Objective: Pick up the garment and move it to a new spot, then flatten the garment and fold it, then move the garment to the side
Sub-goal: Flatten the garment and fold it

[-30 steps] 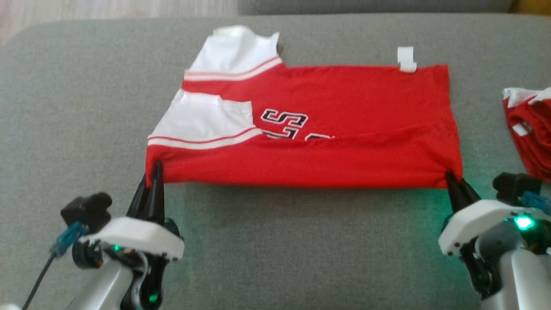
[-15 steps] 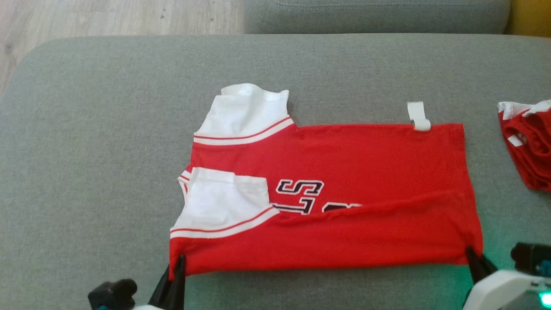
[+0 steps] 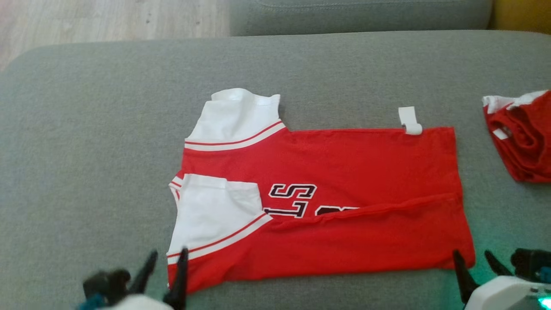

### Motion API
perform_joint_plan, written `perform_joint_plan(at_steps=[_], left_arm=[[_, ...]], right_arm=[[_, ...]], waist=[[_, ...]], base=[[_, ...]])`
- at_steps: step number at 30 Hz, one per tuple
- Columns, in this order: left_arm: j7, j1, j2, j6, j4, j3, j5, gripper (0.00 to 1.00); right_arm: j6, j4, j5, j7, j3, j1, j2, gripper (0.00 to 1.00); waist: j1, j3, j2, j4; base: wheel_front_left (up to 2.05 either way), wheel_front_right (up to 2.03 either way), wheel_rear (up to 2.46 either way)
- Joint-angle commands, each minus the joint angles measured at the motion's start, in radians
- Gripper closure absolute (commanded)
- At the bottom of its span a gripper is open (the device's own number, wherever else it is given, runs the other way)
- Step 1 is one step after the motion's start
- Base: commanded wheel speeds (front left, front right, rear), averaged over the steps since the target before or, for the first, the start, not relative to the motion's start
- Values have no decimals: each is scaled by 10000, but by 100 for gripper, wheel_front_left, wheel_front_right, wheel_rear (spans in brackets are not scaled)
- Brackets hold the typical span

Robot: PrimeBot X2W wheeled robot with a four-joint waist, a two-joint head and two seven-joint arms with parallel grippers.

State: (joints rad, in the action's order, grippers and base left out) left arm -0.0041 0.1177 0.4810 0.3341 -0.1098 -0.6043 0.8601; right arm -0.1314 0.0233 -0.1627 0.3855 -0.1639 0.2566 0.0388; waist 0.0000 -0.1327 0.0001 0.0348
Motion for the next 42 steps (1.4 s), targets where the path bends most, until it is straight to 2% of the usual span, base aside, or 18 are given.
perform_joint_plan(at_steps=[1,5,7,8,12,18,27,36,37,38,39,40,41,42], left_arm=[[106,-880,449,-49,-444,538,-181,0],[849,-2449,1204,-308,-732,757,-612,0],[1376,-3509,1483,-517,-762,903,-696,0],[1376,-3509,1483,-517,-762,903,-696,0],[2485,-5824,2006,-1054,-209,986,-1068,0],[3937,-8349,1884,-1885,1328,664,-1108,0],[5400,-9544,1919,-2684,3401,317,-699,0],[5596,-9602,2135,-2851,4024,236,-656,0],[5626,-9612,2134,-2855,4042,219,-653,16],[5654,-9618,2116,-2853,4057,213,-628,51],[5668,-9620,2088,-2855,4059,213,-593,66],[5668,-9625,2066,-2861,4053,216,-566,87],[5630,-9638,2058,-2876,4031,220,-564,100],[5556,-9658,2060,-2895,3998,227,-586,100]], right_arm=[[7,495,125,-205,156,-410,114,0],[7,865,318,-298,212,-935,114,0],[7,1076,445,-260,374,-1273,114,0],[7,1076,445,-260,374,-1273,114,0],[7,1272,639,-140,924,-2120,114,0],[7,1233,778,-88,1818,-3382,114,0],[7,853,714,-369,2659,-4729,114,0],[7,362,678,-725,2684,-5348,114,0],[7,334,682,-734,2675,-5406,114,0],[7,304,692,-743,2664,-5480,114,0],[7,271,713,-747,2658,-5567,114,0],[7,236,738,-739,2653,-5664,114,0],[7,192,775,-717,2636,-5777,114,0],[7,122,823,-666,2615,-5904,114,0]], waist=[[0,-15,-1,-95],[0,-150,-1,-246],[0,-316,-1,-356],[0,-316,-1,-356],[0,-769,-1,-753],[0,-1703,-1,-1515],[0,-2939,-1,-2477],[0,-3379,-1,-2730],[0,-3398,-1,-2722],[0,-3413,-1,-2705],[0,-3420,-1,-2684],[0,-3420,-1,-2659],[0,-3412,-1,-2622],[0,-3399,-1,-2581]], base=[[0,0,0],[0,0,0],[0,0,0],[0,0,0],[0,0,0],[0,0,0],[0,0,0],[0,0,0],[0,0,0],[0,0,0],[0,0,0],[0,0,0],[0,0,0],[0,0,0]])
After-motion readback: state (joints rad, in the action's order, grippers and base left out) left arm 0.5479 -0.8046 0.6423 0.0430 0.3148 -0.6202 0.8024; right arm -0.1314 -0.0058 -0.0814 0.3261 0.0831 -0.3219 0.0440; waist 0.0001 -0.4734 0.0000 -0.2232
